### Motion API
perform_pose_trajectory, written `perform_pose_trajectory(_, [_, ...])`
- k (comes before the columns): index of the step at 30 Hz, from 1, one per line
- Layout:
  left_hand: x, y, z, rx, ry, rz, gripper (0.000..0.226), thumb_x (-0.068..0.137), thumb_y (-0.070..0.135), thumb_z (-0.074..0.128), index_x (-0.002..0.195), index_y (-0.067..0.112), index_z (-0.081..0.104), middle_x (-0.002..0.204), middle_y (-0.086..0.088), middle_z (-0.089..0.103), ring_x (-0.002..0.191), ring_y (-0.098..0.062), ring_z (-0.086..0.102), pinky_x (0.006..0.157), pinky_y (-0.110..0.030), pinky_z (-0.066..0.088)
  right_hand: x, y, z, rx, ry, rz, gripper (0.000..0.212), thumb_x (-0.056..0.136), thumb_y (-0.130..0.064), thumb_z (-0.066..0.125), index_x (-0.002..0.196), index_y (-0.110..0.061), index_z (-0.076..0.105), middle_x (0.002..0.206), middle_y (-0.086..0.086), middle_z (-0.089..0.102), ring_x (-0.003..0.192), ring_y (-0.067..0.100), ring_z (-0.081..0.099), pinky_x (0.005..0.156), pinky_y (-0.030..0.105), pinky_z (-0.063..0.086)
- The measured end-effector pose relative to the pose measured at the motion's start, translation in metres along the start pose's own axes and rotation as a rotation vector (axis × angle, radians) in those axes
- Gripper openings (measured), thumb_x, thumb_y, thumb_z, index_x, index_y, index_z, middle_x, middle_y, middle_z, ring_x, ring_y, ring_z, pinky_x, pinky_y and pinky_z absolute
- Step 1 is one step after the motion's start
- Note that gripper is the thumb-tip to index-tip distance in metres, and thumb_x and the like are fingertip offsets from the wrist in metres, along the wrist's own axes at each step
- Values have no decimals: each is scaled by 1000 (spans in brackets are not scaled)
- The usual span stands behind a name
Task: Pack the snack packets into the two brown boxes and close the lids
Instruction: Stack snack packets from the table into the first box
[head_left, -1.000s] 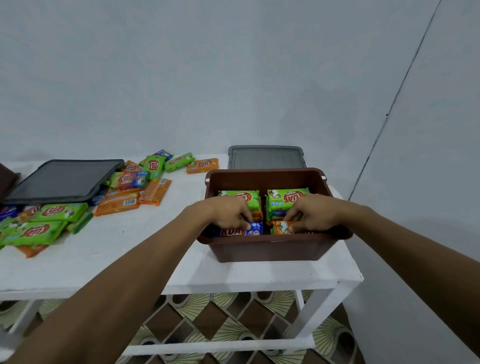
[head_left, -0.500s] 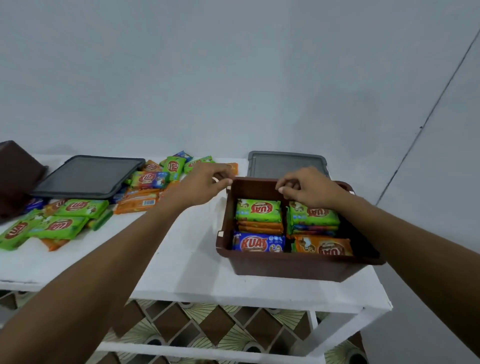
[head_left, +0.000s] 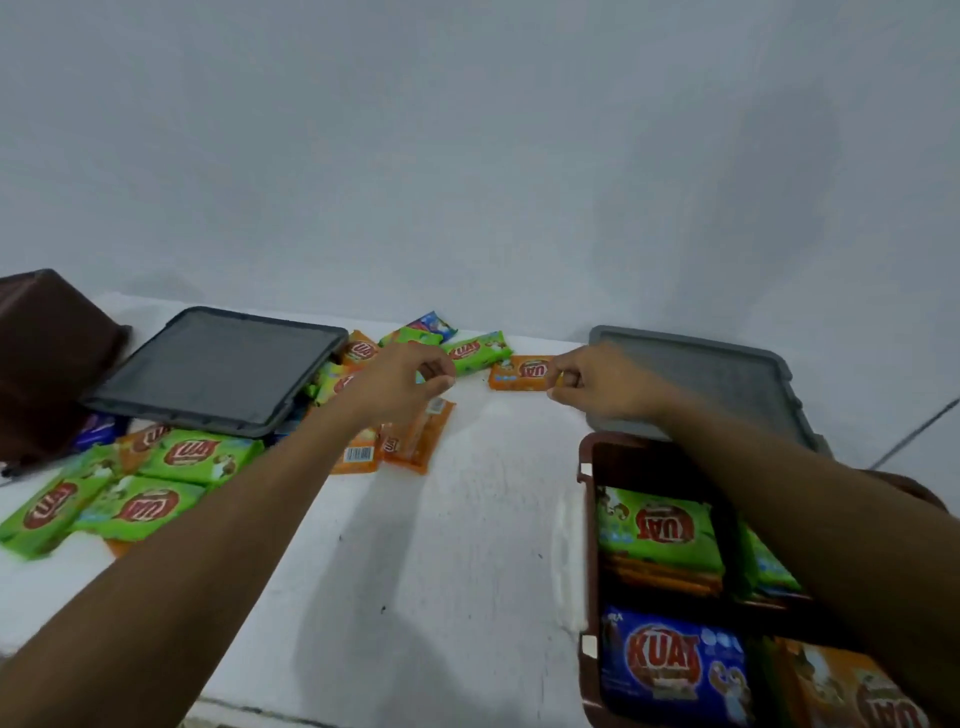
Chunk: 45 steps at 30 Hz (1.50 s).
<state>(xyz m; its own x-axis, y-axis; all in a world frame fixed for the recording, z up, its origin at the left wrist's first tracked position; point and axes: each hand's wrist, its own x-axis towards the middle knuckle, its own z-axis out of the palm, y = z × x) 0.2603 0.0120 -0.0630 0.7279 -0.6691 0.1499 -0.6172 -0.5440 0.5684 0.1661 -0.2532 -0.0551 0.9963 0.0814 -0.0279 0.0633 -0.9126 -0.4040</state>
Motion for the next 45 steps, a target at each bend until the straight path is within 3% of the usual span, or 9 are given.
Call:
perform_pose_trajectory(5, [44,-23,-7,41,-57,1,12,91,19,64,100,15,70,95,3,68,88,-10,61,73,-19,45,48,5,12,-75,-143,49,13,89,-27,62,99,-23,69,71,-19,48,69,1,48,72,24,36])
perform_pose_trajectory(12, [103,-48,21,274,-242,-5,39,87,36,65,120,17,60,124,-6,59,117,-25,51,98,-41,43,88,25,22,-231,-136,167,38,86,-35,66,121,-23,59,113,2,54,106,20,47,81,28,37])
perform_pose_trajectory(17, [117,-50,49,387,-271,-93,68,87,37,65,144,17,35,139,-12,46,131,-34,34,103,-44,32,90,23,33,-253,-190,273,74,86,-38,68,147,-21,30,137,10,43,125,27,39,102,44,40])
perform_pose_trajectory(19, [118,-48,53,390,-285,-118,81,81,39,70,147,16,29,141,-12,36,131,-35,34,103,-44,29,90,24,32,-314,-235,264,82,80,-47,72,145,-18,31,136,10,45,124,27,40,102,43,40])
perform_pose_trajectory(25, [110,-26,45,240,-228,-60,78,69,35,81,130,9,39,116,-8,44,100,-28,56,77,-37,49,70,23,17,-112,-253,286,43,80,-30,73,111,-21,45,109,1,59,86,16,54,68,27,43])
perform_pose_trajectory(29, [97,2,35,-83,-266,-195,56,80,29,74,122,17,39,93,-2,58,81,-17,61,58,-26,45,42,21,-7,14,-183,306,44,83,-26,71,119,-19,48,108,2,61,83,16,60,72,31,49])
perform_pose_trajectory(32, [86,25,33,-259,-238,-229,31,90,48,57,101,20,50,85,-1,56,77,-19,56,62,-29,40,7,18,-28,409,-38,336,31,82,-16,70,111,-13,60,103,11,68,79,20,67,75,39,55])
perform_pose_trajectory(35, [70,52,36,-340,-172,-210,37,96,49,46,75,18,47,71,0,47,68,-19,46,63,-31,32,-35,12,-51,648,95,373,9,87,-20,69,94,-16,66,88,11,72,66,16,67,63,30,54])
perform_pose_trajectory(45, [3,166,35,-312,-115,47,31,99,39,49,73,23,52,65,4,51,54,-5,46,52,-20,35,-186,29,-77,659,95,331,9,90,-23,67,96,-18,65,91,6,73,81,23,69,71,34,54])
